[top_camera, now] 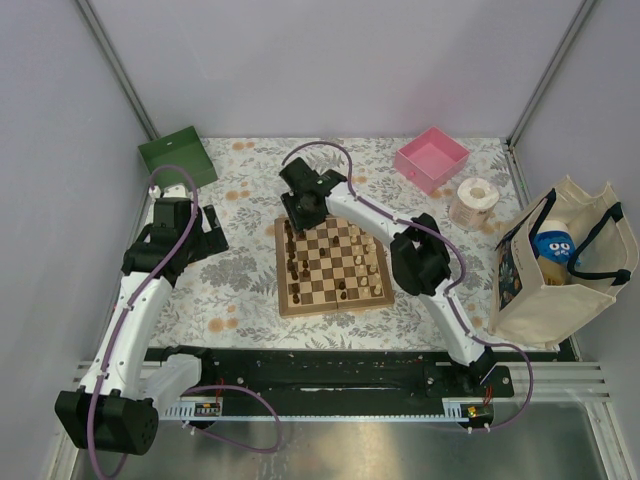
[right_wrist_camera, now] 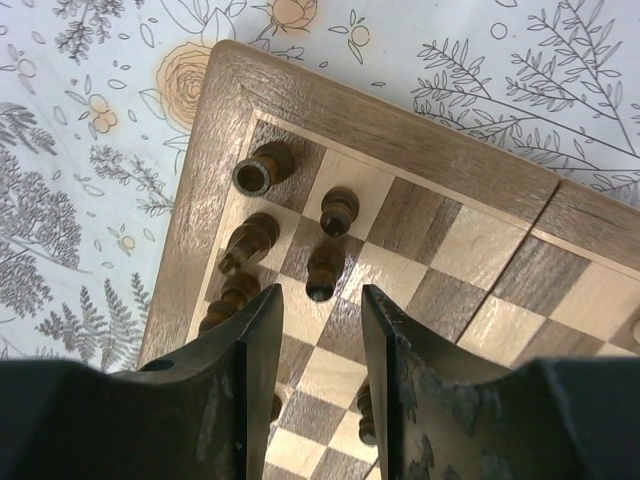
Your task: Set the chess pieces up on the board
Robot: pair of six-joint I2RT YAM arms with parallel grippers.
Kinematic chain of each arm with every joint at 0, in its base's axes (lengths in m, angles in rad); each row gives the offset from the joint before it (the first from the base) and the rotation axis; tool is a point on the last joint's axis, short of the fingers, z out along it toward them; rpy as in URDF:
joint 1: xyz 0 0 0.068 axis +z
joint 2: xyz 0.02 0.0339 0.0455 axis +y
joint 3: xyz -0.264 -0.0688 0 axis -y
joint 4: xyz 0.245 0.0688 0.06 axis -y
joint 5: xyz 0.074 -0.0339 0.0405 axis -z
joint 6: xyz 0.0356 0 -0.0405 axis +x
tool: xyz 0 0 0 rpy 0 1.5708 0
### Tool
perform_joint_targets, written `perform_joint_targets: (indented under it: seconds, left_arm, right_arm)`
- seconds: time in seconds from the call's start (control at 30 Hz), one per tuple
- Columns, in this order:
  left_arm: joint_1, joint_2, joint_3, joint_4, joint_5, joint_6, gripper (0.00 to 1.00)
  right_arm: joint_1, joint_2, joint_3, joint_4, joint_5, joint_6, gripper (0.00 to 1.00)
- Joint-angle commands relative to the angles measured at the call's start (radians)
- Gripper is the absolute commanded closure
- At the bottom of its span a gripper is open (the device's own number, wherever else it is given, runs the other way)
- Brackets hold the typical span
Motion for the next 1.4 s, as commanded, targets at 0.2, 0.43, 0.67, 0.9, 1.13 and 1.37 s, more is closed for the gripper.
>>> perform_joint_targets:
  seconds: [0.2,0.43,0.67,0.9,1.13,1.37]
  left_arm:
    - [0.007,0.0,0.0,0.039,0.012,0.003,0.01]
    - [0.005,-0.012,0.002,0.042,0.026,0.001,0.01]
    - [0.007,-0.01,0.0,0.042,0.026,0.003,0.01]
    - [0.005,-0.01,-0.003,0.044,0.02,0.003,0.01]
    - [0.005,-0.006,0.0,0.042,0.023,0.003,0.01]
    - [0.005,-0.003,-0.001,0.042,0.022,0.003,0.01]
  right_arm:
    - [-0.015,-0.278,-0.191,0.08,0.047,-0.018,0.49]
    - [-0.07,-0.361,-0.386,0.15,0.063,0.018,0.47]
    - [-0.092,-0.319,-0.42,0.147,0.069,0.023,0.47]
    - [-0.104,-0.284,-0.423,0.149,0.063,0.023,0.49]
    - [-0.107,-0.252,-0.431,0.147,0.057,0.028,0.52]
    - [-0.106,-0.256,-0.452,0.149,0.058,0.029,0.6]
